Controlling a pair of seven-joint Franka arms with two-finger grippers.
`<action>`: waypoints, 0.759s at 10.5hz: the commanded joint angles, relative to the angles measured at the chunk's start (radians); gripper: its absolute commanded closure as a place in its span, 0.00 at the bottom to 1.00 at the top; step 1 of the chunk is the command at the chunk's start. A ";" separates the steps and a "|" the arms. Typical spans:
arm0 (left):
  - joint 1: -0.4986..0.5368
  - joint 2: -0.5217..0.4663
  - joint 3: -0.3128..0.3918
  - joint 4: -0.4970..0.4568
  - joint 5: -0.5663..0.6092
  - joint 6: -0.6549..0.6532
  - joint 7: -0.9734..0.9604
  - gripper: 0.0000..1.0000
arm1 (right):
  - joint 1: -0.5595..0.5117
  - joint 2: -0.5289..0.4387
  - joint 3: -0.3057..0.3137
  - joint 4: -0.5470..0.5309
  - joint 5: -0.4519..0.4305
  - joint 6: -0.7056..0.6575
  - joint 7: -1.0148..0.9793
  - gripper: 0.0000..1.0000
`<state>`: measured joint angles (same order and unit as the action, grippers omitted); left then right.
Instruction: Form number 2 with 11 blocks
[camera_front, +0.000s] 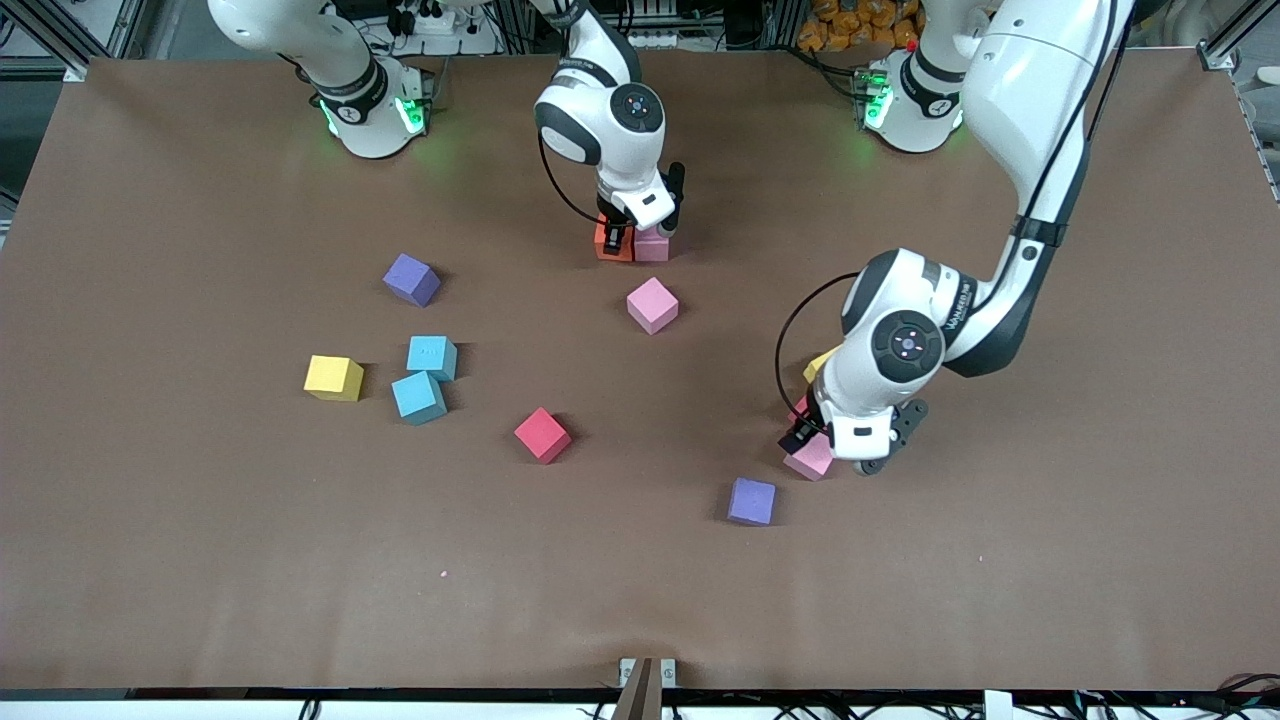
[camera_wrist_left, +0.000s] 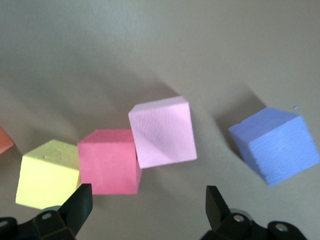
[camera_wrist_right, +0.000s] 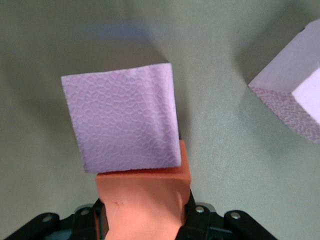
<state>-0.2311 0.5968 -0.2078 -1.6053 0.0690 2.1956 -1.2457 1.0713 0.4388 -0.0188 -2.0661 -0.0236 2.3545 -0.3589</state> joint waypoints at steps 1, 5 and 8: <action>0.001 0.011 0.007 0.063 -0.015 -0.022 0.057 0.00 | 0.021 0.029 -0.003 0.030 0.031 -0.001 0.015 0.72; -0.011 0.032 0.007 0.076 -0.012 -0.020 0.610 0.00 | 0.025 0.034 -0.003 0.032 0.037 -0.011 0.015 0.00; 0.001 0.075 0.008 0.076 -0.009 0.004 1.088 0.00 | 0.025 0.002 -0.003 0.032 0.037 -0.049 0.014 0.00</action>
<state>-0.2347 0.6406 -0.2034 -1.5558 0.0692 2.1951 -0.3372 1.0859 0.4573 -0.0174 -2.0483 -0.0034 2.3435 -0.3557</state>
